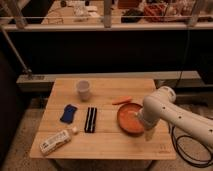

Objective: Move the arm in a circular motion

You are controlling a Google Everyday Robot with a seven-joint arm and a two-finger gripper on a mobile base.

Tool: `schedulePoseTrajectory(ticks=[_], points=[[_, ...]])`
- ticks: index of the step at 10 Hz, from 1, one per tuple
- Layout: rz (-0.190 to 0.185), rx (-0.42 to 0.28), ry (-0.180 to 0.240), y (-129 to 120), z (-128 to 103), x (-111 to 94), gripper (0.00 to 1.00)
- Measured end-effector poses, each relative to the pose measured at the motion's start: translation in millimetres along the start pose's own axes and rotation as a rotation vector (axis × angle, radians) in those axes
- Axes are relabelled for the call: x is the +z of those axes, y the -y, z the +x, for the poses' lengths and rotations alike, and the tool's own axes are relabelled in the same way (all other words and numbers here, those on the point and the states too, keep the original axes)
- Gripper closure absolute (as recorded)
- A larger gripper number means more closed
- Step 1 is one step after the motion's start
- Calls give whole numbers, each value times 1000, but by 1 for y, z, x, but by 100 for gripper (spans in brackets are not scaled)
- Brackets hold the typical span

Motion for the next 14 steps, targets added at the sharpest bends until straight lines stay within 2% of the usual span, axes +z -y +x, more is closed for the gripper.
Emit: schedulePoseTrajectory(ticks=[1, 4, 6, 8, 9, 11, 12, 14], points=[[-3, -25, 7, 1, -17, 1, 20], [-8, -126, 44, 18, -91, 10, 20], [8, -197, 72, 41, -139, 14, 20], [32, -241, 98, 70, -168, 12, 20], [43, -250, 112, 88, -173, 12, 20], [57, -246, 121, 120, -165, 12, 20], [71, -236, 118, 138, -154, 11, 20], [98, -199, 94, 163, -118, 7, 20]])
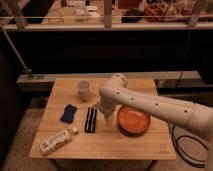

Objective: Move the arm in a circular motion

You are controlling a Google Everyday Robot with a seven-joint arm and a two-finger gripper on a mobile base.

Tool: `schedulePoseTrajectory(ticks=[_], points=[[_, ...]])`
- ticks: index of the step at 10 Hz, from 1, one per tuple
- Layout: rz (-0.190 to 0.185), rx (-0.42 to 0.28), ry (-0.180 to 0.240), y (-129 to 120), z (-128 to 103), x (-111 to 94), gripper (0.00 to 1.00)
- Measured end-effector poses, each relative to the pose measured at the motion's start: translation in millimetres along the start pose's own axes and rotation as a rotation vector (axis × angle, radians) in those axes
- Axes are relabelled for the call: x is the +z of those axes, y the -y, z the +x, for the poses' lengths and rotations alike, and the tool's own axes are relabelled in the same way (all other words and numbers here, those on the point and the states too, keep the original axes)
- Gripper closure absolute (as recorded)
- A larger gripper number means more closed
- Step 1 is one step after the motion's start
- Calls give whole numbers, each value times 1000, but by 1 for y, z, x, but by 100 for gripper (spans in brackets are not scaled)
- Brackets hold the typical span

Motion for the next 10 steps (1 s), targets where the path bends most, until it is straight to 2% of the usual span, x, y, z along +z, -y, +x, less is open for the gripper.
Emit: schedulePoseTrajectory(ticks=[2, 5, 6, 8, 10], points=[[24, 60, -37, 0, 54, -12, 20], [19, 151, -111, -6, 137, -22, 20], [16, 168, -121, -7, 148, -23, 20], [-10, 254, -152, -22, 194, -21, 20], [-46, 339, -156, -48, 225, -17, 20]])
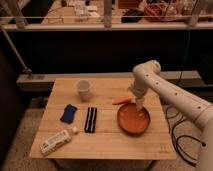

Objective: Move the arm in a circular motion

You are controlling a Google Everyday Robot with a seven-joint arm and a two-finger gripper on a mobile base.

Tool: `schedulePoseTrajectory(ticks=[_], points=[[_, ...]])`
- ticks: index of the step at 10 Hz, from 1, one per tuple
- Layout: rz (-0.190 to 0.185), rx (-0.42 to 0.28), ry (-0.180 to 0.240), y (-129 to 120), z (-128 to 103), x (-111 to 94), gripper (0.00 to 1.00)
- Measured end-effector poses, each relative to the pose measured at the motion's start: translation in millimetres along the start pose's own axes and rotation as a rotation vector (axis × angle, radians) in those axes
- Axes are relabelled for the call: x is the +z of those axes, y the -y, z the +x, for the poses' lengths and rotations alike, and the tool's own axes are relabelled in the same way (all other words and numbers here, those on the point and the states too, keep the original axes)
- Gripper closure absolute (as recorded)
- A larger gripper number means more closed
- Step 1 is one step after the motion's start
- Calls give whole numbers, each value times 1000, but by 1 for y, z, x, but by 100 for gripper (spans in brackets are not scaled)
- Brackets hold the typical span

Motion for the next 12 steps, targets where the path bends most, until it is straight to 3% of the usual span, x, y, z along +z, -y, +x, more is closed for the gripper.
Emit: schedulePoseTrajectory(ticks=[2, 7, 10, 12], points=[[-39, 71, -6, -28, 24, 8, 20], [-66, 95, -5, -115, 26, -8, 20], [-86, 60, 20, -172, 1, -19, 20], [-96, -16, 47, -192, -37, -21, 20]])
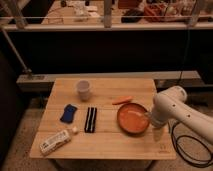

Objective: Move the arm in a circular motion

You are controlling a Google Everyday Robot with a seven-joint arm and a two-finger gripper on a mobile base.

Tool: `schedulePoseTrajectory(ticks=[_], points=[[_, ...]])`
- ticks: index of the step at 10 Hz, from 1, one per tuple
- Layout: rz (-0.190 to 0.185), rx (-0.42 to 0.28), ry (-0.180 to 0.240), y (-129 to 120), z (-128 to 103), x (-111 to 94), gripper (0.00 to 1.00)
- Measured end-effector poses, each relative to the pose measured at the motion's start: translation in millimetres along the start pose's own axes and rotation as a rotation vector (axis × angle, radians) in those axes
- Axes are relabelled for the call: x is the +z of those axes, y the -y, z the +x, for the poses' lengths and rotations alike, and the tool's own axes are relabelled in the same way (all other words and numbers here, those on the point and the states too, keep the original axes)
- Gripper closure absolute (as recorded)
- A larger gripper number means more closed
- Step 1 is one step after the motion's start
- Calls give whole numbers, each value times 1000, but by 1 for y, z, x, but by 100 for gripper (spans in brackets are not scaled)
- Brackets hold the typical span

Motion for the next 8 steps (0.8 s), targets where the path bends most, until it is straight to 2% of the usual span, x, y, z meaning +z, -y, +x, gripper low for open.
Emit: schedulePoseTrajectory(ticks=[3, 5, 8], points=[[6, -135, 31, 2, -79, 1, 20], [16, -218, 38, 14, -120, 0, 20], [44, -361, 40, 45, -191, -1, 20]])
